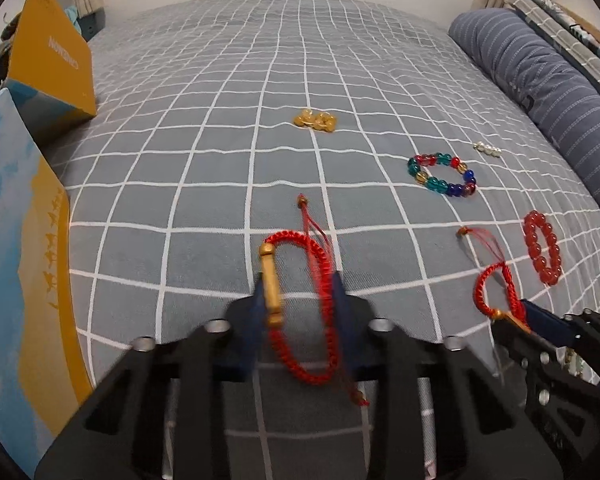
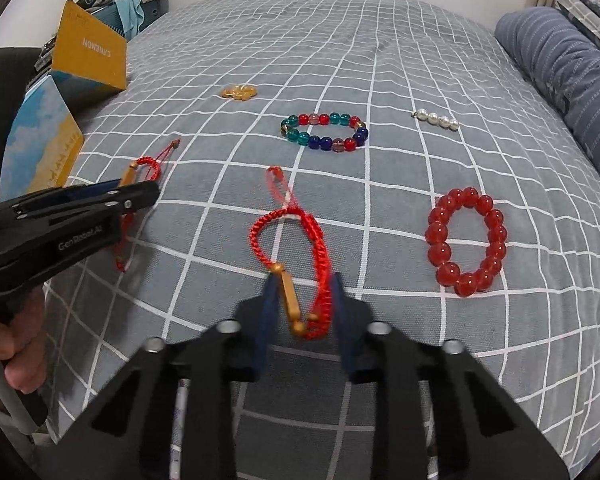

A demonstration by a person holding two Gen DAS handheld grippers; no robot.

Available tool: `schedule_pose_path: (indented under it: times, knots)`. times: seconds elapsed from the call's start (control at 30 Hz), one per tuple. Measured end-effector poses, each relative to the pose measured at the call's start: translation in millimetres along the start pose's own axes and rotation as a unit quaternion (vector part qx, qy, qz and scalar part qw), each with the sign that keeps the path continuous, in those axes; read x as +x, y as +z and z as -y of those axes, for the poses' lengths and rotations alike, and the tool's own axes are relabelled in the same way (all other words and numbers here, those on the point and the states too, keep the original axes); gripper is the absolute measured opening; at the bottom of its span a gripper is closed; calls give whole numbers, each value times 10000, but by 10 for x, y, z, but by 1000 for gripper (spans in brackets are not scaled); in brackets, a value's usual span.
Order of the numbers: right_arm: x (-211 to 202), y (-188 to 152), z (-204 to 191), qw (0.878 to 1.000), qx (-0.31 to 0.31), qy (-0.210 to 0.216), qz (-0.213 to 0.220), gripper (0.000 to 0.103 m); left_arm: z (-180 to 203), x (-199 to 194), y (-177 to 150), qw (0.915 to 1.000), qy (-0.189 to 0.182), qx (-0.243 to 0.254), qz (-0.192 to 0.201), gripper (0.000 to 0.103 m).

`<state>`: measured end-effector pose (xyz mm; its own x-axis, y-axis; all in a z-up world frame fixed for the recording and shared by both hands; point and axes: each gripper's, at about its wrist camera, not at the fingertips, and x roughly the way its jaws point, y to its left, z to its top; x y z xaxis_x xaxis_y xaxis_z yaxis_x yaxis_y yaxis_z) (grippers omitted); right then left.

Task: Organize jewelry
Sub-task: 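Grasp a red cord bracelet with the left tool while the right tool grasps another, then carry both red cord bracelets over the white cardboard box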

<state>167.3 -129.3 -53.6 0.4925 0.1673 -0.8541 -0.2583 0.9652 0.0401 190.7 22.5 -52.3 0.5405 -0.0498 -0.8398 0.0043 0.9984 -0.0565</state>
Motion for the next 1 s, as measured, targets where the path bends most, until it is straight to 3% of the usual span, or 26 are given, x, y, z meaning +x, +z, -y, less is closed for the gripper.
schedule_pose_path:
  times: [0.03,0.07,1.0]
  knots:
    - [-7,4,0,10000,6,14,4,11,2,-14,-12,10000,-17,5,-5,14]
    - [-17,4,-3,10000,15,15,16,11,5,-31,-16,10000,-27,9,-10,13]
    - [-509,71,-38,9985,193,-97,507,10,87,-623,-135,9992,-13,242,306,11]
